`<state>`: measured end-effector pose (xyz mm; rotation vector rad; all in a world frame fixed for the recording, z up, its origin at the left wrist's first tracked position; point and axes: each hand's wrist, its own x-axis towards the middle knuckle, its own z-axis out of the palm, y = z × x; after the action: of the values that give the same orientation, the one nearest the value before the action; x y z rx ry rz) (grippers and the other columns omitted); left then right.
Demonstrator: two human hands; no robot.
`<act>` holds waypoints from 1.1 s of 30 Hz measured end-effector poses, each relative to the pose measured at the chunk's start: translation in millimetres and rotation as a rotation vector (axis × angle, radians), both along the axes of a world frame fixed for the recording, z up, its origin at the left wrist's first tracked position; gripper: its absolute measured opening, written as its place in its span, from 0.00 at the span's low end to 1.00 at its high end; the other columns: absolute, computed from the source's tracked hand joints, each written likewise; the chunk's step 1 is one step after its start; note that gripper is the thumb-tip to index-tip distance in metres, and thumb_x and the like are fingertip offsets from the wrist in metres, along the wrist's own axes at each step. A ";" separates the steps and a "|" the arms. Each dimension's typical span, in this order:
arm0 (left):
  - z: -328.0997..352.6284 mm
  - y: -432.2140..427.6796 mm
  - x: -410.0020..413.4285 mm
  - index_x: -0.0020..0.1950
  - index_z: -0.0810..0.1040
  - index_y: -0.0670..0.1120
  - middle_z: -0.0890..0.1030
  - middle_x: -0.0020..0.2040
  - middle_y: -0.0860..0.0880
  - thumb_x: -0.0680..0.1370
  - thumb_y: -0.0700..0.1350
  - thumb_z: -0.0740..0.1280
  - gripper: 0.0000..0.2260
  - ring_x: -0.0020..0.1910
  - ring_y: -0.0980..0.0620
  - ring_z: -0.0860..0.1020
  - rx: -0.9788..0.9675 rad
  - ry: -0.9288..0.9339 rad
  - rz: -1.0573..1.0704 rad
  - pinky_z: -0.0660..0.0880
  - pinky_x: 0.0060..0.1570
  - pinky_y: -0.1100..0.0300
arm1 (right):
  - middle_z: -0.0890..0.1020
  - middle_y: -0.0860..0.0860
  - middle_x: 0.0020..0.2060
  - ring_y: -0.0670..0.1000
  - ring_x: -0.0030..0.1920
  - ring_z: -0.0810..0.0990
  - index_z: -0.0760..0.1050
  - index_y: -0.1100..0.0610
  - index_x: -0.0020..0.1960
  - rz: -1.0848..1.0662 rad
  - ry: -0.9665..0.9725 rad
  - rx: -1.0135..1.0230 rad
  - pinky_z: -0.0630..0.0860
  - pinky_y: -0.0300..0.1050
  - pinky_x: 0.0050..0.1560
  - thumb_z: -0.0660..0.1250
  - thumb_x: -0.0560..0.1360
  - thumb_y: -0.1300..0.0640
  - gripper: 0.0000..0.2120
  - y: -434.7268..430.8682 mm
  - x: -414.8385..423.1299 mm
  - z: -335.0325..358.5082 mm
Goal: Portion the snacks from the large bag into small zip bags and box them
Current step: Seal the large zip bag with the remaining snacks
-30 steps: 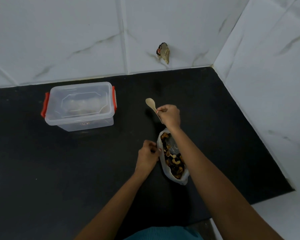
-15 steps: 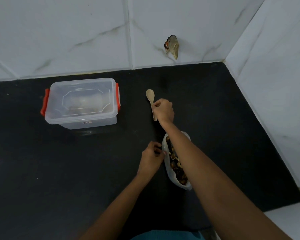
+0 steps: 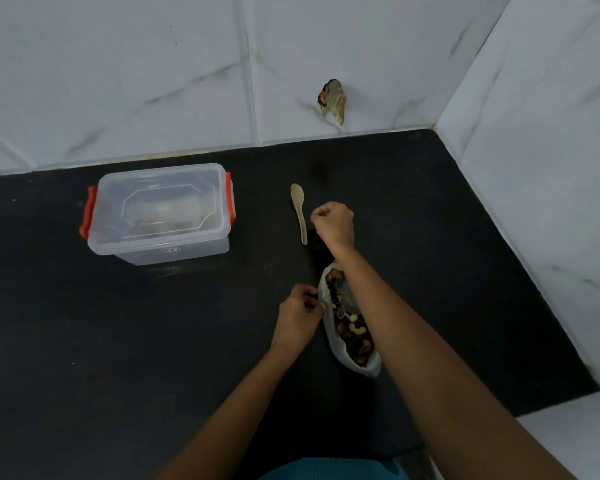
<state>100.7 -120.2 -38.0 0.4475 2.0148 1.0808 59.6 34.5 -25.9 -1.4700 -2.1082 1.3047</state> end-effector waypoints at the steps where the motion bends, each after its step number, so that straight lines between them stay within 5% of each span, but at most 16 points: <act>1: 0.5 0.2 0.0 0.59 0.72 0.43 0.78 0.52 0.45 0.77 0.42 0.65 0.11 0.51 0.50 0.77 -0.005 0.003 -0.006 0.76 0.52 0.55 | 0.82 0.52 0.42 0.52 0.43 0.81 0.77 0.54 0.41 -0.011 0.020 -0.009 0.80 0.53 0.48 0.65 0.74 0.62 0.05 -0.1 5.5 2.2; 9: 6.5 7.4 -5.9 0.60 0.73 0.41 0.76 0.58 0.43 0.78 0.39 0.61 0.11 0.55 0.47 0.75 -0.008 0.168 -0.016 0.74 0.55 0.55 | 0.81 0.52 0.40 0.50 0.43 0.81 0.78 0.55 0.41 -0.057 0.113 -0.026 0.80 0.47 0.48 0.67 0.73 0.62 0.04 -21.1 79.7 23.3; 17: 18.1 35.9 -18.5 0.70 0.67 0.41 0.72 0.67 0.42 0.81 0.44 0.57 0.18 0.66 0.47 0.70 0.002 0.323 -0.254 0.67 0.64 0.57 | 0.80 0.49 0.40 0.45 0.42 0.77 0.80 0.58 0.45 -0.140 -0.005 -0.057 0.70 0.31 0.36 0.67 0.72 0.62 0.03 -67.9 166.5 26.0; 22: 15.8 43.3 -20.7 0.62 0.76 0.41 0.77 0.59 0.41 0.79 0.41 0.60 0.13 0.57 0.46 0.76 -0.001 0.454 -0.374 0.73 0.56 0.55 | 0.78 0.49 0.39 0.44 0.38 0.76 0.77 0.59 0.45 -0.226 0.003 -0.111 0.74 0.36 0.38 0.68 0.73 0.63 0.02 -97.3 202.0 16.6; 28: 15.2 46.7 -20.1 0.63 0.75 0.42 0.76 0.60 0.42 0.79 0.40 0.59 0.13 0.59 0.47 0.75 -0.018 0.496 -0.425 0.73 0.58 0.53 | 0.79 0.52 0.39 0.48 0.37 0.79 0.73 0.57 0.43 -0.379 0.062 -0.230 0.79 0.46 0.44 0.69 0.73 0.53 0.08 -125.8 218.0 2.2; 33: 15.8 43.2 -15.5 0.61 0.76 0.42 0.77 0.58 0.43 0.80 0.40 0.59 0.12 0.56 0.48 0.77 -0.032 0.497 -0.330 0.73 0.53 0.56 | 0.79 0.53 0.42 0.49 0.40 0.80 0.72 0.57 0.45 -0.439 0.181 -0.349 0.80 0.42 0.43 0.69 0.73 0.55 0.07 -133.5 211.4 4.6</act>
<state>85.1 -77.0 -22.2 1.0754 2.2650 0.7809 271.0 -99.0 -21.3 -1.7434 -1.3878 1.5984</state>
